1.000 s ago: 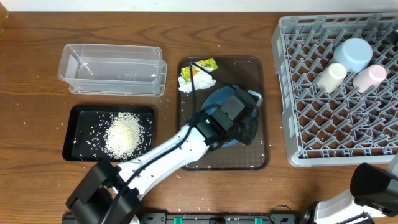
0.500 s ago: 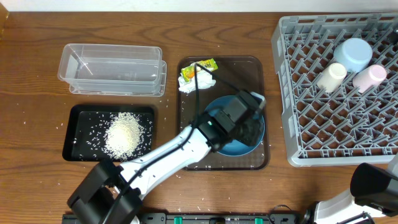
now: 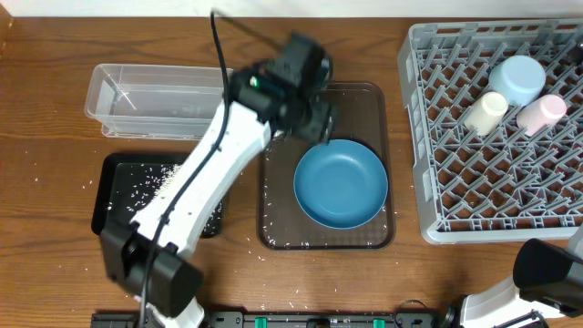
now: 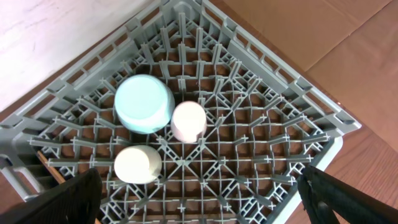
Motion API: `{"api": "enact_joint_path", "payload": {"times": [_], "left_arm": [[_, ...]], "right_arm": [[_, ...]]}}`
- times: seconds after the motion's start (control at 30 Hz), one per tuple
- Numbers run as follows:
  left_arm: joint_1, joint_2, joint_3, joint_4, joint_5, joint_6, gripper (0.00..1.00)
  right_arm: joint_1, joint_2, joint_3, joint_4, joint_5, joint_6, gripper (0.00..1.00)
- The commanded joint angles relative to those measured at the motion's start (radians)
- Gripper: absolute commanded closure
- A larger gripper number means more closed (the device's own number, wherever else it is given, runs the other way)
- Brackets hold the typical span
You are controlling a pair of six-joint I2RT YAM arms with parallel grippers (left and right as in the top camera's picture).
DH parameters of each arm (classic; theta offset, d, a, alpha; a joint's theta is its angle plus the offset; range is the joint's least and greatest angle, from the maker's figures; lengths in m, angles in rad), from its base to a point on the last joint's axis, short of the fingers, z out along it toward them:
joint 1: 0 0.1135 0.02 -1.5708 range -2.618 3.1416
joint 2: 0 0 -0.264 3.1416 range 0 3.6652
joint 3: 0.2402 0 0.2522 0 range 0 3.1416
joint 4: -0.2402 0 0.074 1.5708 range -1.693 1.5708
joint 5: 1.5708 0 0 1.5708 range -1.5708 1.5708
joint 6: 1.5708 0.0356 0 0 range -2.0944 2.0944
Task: Sort waste into correct bins and load items into the dishwasher rack
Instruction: 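Move the left gripper to the white tissue and grasp it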
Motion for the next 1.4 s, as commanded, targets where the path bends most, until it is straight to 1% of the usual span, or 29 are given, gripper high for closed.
{"api": "enact_joint_path", "payload": {"times": [0.0, 0.03, 0.1, 0.2, 0.27, 0.3, 0.5, 0.63, 0.7, 0.73, 0.87, 1.1, 1.23, 1.33, 1.37], "left_arm": [[0.002, 0.085, 0.057, 0.055, -0.157, 0.113, 0.22], [0.003, 0.099, 0.055, 0.097, -0.221, 0.113, 0.19], [0.005, 0.138, 0.054, 0.175, -0.314, 0.112, 0.17], [0.010, 0.206, 0.054, 0.256, -0.326, 0.112, 0.16], [0.015, 0.250, 0.054, 0.274, -0.327, 0.112, 0.15], [0.020, 0.270, 0.054, 0.278, -0.327, 0.111, 0.14], [0.054, 0.346, 0.054, 0.269, -0.317, 0.070, 0.14], [0.068, 0.375, 0.050, 0.261, -0.315, 0.066, 0.21], [0.072, 0.386, 0.050, 0.244, -0.314, 0.045, 0.23], [0.072, 0.391, 0.050, 0.233, -0.307, 0.039, 0.24], [0.072, 0.414, 0.040, 0.208, -0.192, 0.040, 0.24], [0.071, 0.469, 0.018, 0.213, -0.187, 0.041, 0.24], [0.071, 0.472, 0.019, 0.217, -0.187, 0.041, 0.25], [0.071, 0.467, 0.019, 0.221, -0.187, 0.040, 0.33], [0.071, 0.464, 0.020, 0.220, -0.187, 0.040, 0.42]], "right_arm": [[-0.003, 0.005, 0.001, -0.002, 0.018, -0.011, 0.01], [-0.003, 0.005, 0.001, -0.001, 0.018, -0.011, 0.01], [-0.003, 0.005, 0.001, -0.001, 0.018, -0.011, 0.01], [-0.003, 0.005, 0.001, -0.001, 0.018, -0.011, 0.01], [-0.003, 0.005, 0.001, -0.001, 0.018, -0.011, 0.01], [-0.003, 0.005, 0.001, -0.001, 0.018, -0.011, 0.01], [-0.003, 0.005, 0.001, -0.001, 0.018, -0.011, 0.01], [-0.003, 0.005, 0.001, -0.001, 0.018, -0.011, 0.01], [-0.003, 0.005, 0.001, -0.001, 0.018, -0.011, 0.01], [-0.003, 0.005, 0.001, -0.001, 0.018, -0.011, 0.01], [-0.003, 0.005, 0.001, -0.001, 0.018, -0.011, 0.01], [-0.003, 0.005, 0.001, -0.001, 0.018, -0.011, 0.01], [-0.003, 0.005, 0.001, -0.001, 0.018, -0.011, 0.01], [-0.003, 0.005, 0.001, -0.001, 0.018, -0.011, 0.01], [-0.003, 0.005, 0.001, -0.001, 0.018, -0.011, 0.01]]}}
